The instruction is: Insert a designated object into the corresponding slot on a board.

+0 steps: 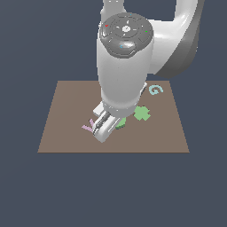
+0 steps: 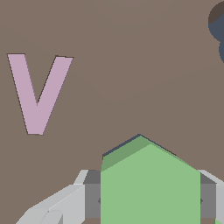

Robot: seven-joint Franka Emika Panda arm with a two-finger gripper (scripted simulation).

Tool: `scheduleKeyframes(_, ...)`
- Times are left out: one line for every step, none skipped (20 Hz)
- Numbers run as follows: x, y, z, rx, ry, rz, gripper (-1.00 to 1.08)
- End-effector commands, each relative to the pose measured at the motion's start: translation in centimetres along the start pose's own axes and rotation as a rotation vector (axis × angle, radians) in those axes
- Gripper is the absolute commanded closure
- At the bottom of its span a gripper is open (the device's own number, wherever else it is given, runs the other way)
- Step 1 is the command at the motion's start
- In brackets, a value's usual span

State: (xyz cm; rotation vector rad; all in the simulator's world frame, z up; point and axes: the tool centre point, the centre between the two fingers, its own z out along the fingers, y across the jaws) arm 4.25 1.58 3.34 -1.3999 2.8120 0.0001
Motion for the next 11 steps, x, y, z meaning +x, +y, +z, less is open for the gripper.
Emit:
scheduleKeyframes(0.02,-0.03,0.28,0.0,-0.001,0.001,1.08)
scheduleKeyframes(0.02,-0.03,0.28,0.0,-0.001,0.001,-0.92)
scheduleKeyframes(0.02,-0.03,0.28,0.0,-0.001,0.001,-0.92)
scheduleKeyframes(0.02,-0.03,0.28,0.0,-0.001,0.001,-0.92)
scheduleKeyframes(0.02,-0.03,0.28,0.0,-0.001,0.001,-0.92)
scheduleKeyframes(0.02,-0.03,0.28,0.0,-0.001,0.001,-0.92)
scheduleKeyframes(0.02,-0.03,0.28,0.0,-0.001,0.001,-0.92)
scheduleKeyframes(0.02,-0.03,0.28,0.0,-0.001,0.001,-0.92)
scheduleKeyframes(0.02,-0.03,0.28,0.0,-0.001,0.001,-0.92)
scheduleKeyframes(0.02,-0.03,0.28,0.0,-0.001,0.001,-0.92)
scheduleKeyframes(0.02,-0.03,0.28,0.0,-0.001,0.001,-0.92)
